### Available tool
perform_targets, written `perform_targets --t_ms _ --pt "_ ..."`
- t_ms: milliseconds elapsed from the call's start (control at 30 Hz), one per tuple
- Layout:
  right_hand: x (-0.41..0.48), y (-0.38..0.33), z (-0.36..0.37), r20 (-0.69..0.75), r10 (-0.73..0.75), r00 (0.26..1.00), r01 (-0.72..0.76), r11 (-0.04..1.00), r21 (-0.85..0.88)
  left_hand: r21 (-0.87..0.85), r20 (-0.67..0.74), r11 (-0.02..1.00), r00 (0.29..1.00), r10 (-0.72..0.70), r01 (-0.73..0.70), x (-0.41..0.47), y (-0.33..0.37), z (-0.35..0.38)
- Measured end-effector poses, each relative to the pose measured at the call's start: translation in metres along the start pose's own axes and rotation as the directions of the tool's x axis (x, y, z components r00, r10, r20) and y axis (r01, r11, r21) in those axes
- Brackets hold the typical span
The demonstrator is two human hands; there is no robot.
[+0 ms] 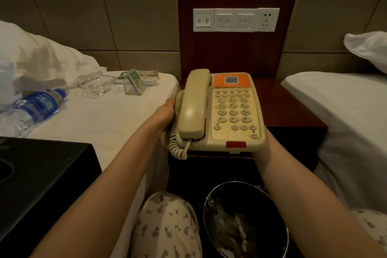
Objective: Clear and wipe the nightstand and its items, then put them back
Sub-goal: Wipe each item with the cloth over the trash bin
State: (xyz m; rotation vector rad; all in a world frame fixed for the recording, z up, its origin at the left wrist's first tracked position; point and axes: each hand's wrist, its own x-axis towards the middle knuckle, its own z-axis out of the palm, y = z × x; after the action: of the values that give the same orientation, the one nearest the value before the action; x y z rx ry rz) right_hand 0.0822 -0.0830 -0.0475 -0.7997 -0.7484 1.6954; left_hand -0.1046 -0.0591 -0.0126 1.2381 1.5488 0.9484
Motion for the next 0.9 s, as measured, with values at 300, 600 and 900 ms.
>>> perform_targets --t_ms 300,600,900 --pt "0.036 -0.055 -0.015 -0.365 -0.174 0.915 0.102 0.973 -0.209 0.151 0.079 0.988 0.997 0.004 -0.016 0.004 -0.008 -0.003" --pt "0.019 -0.084 -0.029 -0.436 -0.271 0.858 0.15 0.945 -0.292 0.05 0.045 0.999 0.999 -0.008 0.006 -0.01 -0.008 0.003" --pt "0.001 -0.028 -0.028 -0.482 -0.098 0.871 0.065 0.994 -0.085 0.035 -0.074 0.999 0.997 -0.004 0.007 -0.004 -0.01 0.0"
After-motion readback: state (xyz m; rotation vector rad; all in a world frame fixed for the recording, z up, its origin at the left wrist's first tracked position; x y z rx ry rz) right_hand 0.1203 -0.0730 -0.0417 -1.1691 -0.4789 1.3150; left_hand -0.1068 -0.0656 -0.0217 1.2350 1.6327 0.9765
